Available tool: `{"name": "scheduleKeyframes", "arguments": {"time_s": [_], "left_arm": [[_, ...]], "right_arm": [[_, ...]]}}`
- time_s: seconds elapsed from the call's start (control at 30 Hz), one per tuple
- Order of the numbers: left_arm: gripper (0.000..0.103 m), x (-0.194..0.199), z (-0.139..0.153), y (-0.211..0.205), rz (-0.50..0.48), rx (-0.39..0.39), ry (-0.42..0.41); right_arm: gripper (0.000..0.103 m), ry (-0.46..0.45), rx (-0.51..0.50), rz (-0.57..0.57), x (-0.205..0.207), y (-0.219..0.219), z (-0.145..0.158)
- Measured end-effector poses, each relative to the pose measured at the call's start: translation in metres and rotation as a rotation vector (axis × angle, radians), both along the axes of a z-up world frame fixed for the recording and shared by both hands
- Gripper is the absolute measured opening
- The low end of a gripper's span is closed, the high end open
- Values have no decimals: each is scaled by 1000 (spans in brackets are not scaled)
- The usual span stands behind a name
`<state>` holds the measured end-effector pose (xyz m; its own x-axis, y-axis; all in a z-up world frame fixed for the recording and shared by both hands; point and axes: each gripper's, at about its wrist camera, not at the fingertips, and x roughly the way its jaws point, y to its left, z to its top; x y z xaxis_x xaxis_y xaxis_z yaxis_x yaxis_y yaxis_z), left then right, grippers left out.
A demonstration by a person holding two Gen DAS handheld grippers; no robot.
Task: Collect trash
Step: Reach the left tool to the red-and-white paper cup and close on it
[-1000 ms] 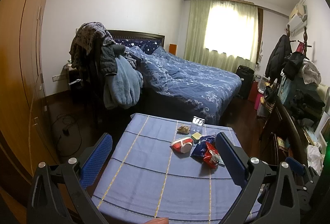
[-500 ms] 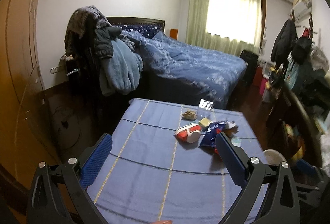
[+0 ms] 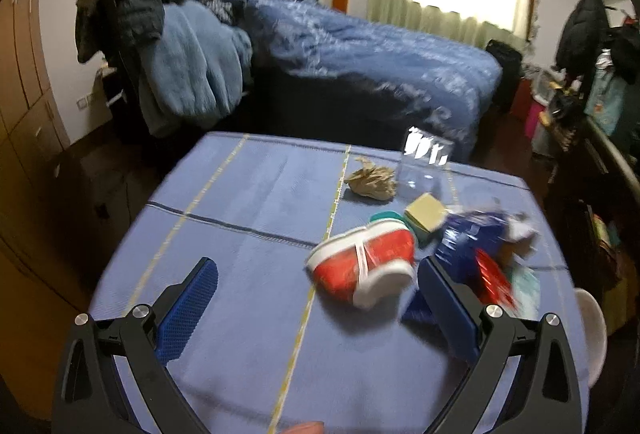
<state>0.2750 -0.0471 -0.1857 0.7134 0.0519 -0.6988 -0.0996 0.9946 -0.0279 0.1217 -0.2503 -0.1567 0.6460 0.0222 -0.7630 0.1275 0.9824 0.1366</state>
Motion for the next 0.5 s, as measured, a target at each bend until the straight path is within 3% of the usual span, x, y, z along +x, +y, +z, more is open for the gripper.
{"name": "scheduleKeyframes", "arguments": {"time_s": [0.2, 0.43, 0.5], "left_arm": [[99, 53, -29, -16, -17, 4, 77], [99, 76, -45, -33, -77, 7, 128], [92, 76, -49, -32, -96, -15, 127]], "right_arm": [[100, 33, -1, 21, 38, -4, -17], [100, 59, 26, -1, 71, -14, -28], [100, 66, 47, 2, 77, -16, -30]]}}
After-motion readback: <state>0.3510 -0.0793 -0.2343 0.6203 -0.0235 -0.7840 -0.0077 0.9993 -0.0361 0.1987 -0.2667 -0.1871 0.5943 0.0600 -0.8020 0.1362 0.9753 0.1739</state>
